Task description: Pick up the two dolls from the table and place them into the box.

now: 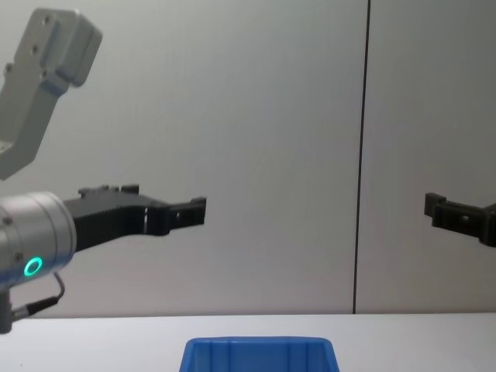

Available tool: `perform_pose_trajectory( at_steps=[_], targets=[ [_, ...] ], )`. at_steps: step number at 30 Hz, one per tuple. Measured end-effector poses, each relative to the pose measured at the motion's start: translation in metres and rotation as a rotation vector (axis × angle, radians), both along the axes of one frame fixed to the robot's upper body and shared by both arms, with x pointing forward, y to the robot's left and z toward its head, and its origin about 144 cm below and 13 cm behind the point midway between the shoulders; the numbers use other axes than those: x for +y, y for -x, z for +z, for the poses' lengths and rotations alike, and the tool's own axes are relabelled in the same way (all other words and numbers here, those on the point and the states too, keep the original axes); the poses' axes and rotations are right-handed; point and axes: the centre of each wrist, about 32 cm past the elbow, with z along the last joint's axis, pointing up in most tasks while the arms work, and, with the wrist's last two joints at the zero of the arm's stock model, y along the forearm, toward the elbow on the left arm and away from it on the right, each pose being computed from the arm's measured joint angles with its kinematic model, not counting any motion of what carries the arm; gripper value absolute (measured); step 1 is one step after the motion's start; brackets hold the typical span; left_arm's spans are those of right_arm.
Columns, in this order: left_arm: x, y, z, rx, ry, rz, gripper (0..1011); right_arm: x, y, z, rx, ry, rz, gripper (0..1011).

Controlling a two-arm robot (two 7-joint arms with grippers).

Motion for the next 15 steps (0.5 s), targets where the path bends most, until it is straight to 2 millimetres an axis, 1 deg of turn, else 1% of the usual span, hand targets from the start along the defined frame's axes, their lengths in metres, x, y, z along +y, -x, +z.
perform_pose_trajectory(
  at_steps=[15],
  targets=[
    [0.0097, 0.0029, -0.0041, 0.218, 0.011, 0.047, 1001, 0.0000, 0.0000, 0.0000, 0.000, 0.000, 0.000, 1001]
  ],
)
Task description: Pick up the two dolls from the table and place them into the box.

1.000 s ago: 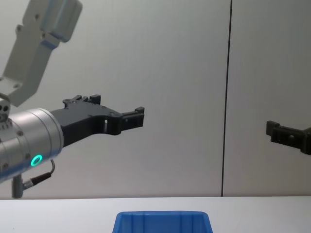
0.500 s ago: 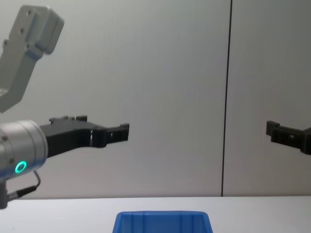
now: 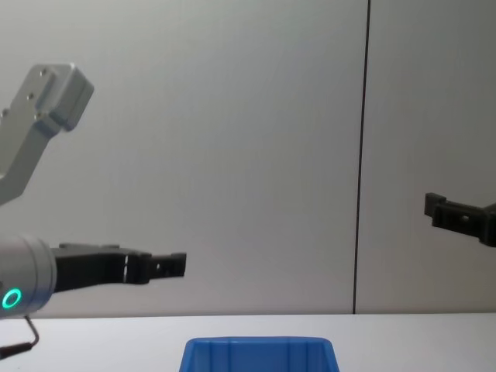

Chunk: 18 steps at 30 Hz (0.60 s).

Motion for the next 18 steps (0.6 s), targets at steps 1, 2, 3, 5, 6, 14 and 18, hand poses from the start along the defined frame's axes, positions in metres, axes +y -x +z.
perform_pose_trajectory(
  at_steps=[1, 2, 3, 5, 6, 14, 18],
  targets=[
    [0.000, 0.001, 0.000, 0.025, 0.000, 0.008, 1001, 0.000, 0.000, 0.000, 0.000, 0.000, 0.000, 1001],
    [0.001, 0.001, 0.000, 0.037, 0.000, 0.011, 1001, 0.000, 0.000, 0.000, 0.000, 0.000, 0.000, 1001],
    [0.001, 0.002, 0.000, 0.047, 0.000, 0.014, 1001, 0.000, 0.000, 0.000, 0.000, 0.000, 0.000, 1001],
    [0.001, 0.003, -0.001, 0.080, 0.001, 0.026, 1001, 0.000, 0.000, 0.000, 0.000, 0.000, 0.000, 1001],
    [0.001, 0.004, -0.001, 0.094, 0.001, 0.031, 1001, 0.000, 0.000, 0.000, 0.000, 0.000, 0.000, 1001],
    [0.003, 0.014, -0.008, 0.221, -0.002, 0.079, 1001, 0.000, 0.000, 0.000, 0.000, 0.000, 0.000, 1001],
    [0.003, 0.018, -0.014, 0.272, -0.007, 0.099, 1001, 0.000, 0.000, 0.000, 0.000, 0.000, 0.000, 1001]
  ],
)
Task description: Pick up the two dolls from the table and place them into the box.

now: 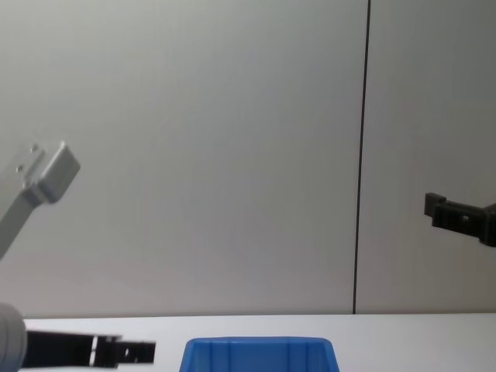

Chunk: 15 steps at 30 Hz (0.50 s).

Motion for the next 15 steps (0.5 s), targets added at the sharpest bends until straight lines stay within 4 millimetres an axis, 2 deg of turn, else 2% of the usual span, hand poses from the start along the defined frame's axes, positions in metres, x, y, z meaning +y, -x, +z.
perform_pose_trajectory(
  at_steps=[15],
  targets=[
    [0.003, 0.008, -0.017, 0.127, -0.027, 0.027, 1001, 0.000, 0.000, 0.000, 0.000, 0.000, 0.000, 1001]
  ],
)
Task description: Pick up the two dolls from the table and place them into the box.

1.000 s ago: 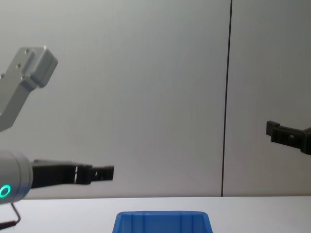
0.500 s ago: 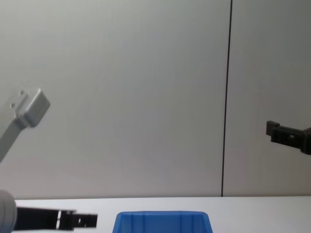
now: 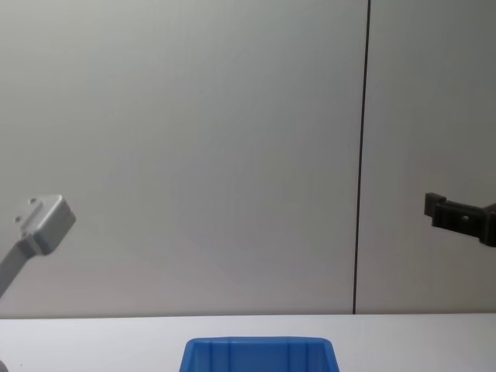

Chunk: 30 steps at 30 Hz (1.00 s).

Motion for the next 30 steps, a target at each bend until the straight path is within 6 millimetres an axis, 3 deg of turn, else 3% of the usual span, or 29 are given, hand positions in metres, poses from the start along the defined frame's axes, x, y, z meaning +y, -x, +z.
perform_pose_trajectory(
  at_steps=[30],
  targets=[
    [0.007, -0.022, -0.028, 0.112, -0.073, -0.044, 1001, 0.000, 0.000, 0.000, 0.000, 0.000, 0.000, 1001]
  ],
)
